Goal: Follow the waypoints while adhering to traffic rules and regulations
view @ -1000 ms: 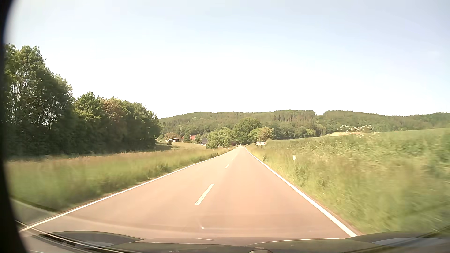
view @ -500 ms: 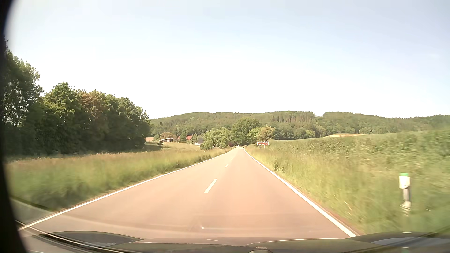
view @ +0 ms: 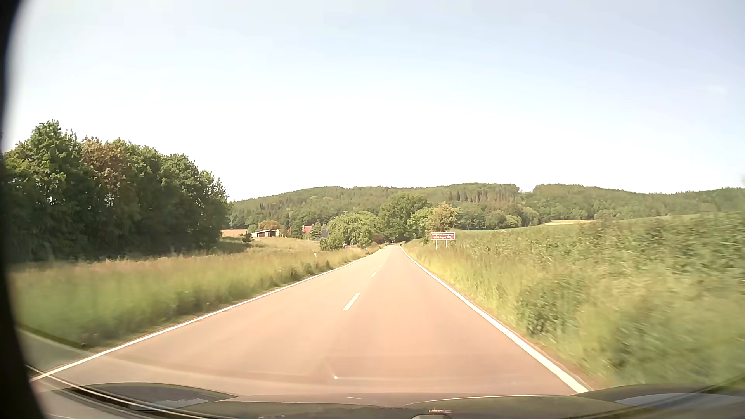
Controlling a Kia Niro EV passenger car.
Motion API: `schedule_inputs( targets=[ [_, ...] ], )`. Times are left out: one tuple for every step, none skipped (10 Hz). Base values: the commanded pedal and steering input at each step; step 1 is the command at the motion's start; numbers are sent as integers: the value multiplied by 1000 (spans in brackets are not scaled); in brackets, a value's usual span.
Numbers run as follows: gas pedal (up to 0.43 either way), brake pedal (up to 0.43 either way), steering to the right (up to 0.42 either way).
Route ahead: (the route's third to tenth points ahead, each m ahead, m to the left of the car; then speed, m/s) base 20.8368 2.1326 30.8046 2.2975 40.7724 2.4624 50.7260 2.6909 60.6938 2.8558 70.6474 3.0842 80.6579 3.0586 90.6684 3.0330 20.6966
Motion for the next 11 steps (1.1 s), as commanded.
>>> schedule_inputs(
  targets=[
    [299,0,1],
    [299,0,1],
    [299,0,1],
    [299,0,0],
    [299,0,0],
    [299,0,0],
    [299,0,0],
    [299,0,-1],
    [299,0,-1],
    [299,0,-1],
    [299,0,-2]
  ],
)
